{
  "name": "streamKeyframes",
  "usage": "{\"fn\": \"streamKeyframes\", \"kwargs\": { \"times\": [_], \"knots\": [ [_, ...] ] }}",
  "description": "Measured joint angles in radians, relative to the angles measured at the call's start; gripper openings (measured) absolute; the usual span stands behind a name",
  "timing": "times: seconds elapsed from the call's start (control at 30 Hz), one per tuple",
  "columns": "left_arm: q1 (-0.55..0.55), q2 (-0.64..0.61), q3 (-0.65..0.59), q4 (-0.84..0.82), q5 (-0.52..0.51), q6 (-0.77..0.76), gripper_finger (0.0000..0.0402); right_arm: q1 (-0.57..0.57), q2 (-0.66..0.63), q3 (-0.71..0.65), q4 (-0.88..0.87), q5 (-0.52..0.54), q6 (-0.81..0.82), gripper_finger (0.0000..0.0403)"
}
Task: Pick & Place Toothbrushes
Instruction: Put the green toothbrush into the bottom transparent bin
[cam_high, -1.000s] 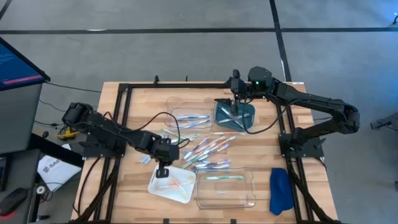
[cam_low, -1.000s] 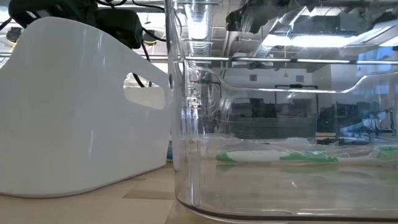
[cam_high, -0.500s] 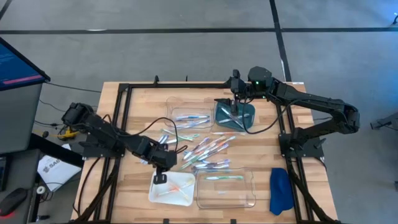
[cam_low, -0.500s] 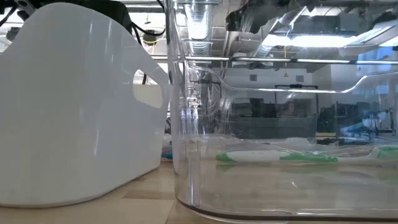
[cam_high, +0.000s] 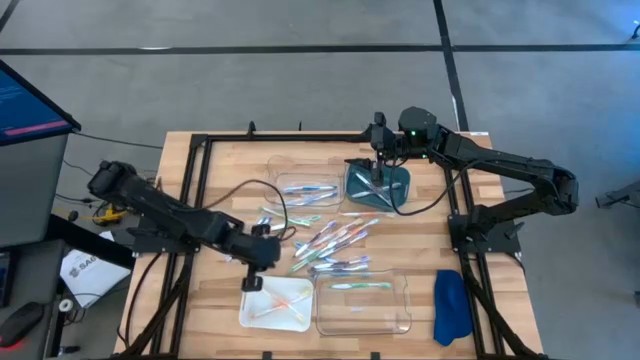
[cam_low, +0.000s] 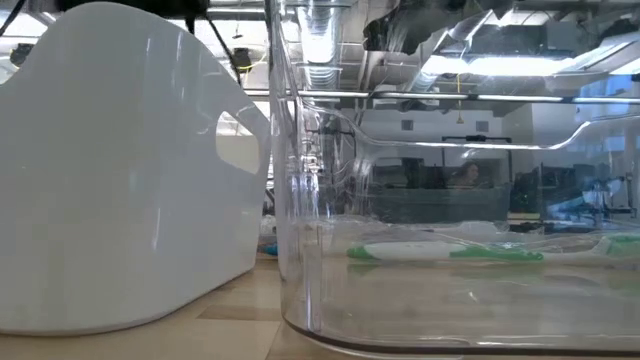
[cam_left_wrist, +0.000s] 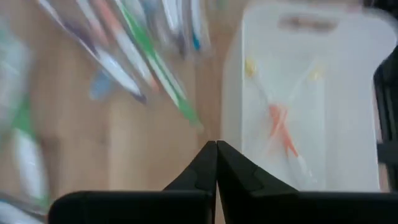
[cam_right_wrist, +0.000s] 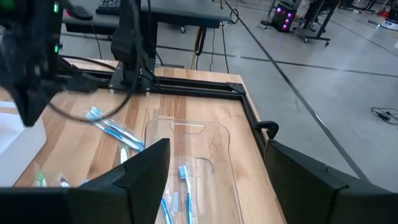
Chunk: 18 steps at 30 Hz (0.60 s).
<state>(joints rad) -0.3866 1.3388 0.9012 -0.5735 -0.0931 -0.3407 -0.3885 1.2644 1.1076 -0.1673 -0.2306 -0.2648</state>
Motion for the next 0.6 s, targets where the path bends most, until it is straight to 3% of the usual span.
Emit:
{"fn": "streamKeyframes", "kwargs": {
  "times": [0.13,0.2,0.6],
  "knots": [
    [0.0,-0.119,0.0,0.066,-0.208,0.14,0.0,0.0,0.0,0.0,0.0,0.0,-0.004,0.0255],
    [0.002,-0.17,0.0,0.151,-0.259,0.216,0.0,0.004,0.0,0.0,-0.003,0.0,-0.004,0.0255],
    [0.049,-0.228,0.0,0.673,-0.233,0.762,0.0002,0.029,0.0,0.0,-0.008,-0.003,-0.004,0.0255]
  ]
}}
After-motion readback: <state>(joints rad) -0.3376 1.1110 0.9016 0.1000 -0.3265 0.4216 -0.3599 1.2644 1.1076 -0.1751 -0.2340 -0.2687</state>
